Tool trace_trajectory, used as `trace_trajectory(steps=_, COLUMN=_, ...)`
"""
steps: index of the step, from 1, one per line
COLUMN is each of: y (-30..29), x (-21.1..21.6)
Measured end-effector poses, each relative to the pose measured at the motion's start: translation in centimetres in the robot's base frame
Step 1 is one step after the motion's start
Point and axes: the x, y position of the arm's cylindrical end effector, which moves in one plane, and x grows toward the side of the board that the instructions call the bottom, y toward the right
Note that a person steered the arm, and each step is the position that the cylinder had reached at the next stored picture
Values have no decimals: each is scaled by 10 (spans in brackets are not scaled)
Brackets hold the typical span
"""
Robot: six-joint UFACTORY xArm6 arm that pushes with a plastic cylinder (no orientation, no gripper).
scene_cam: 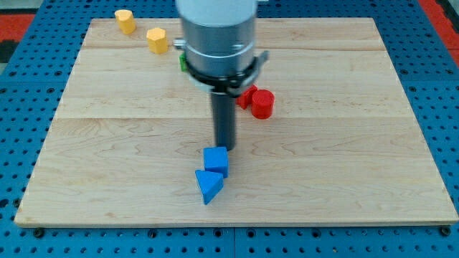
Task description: Slide the red circle closer to blue cube
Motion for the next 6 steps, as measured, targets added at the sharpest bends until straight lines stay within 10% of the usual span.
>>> trace_trajectory(steps=2, y=86, x=-39)
trace_trajectory(steps=6, y=45, x=-123)
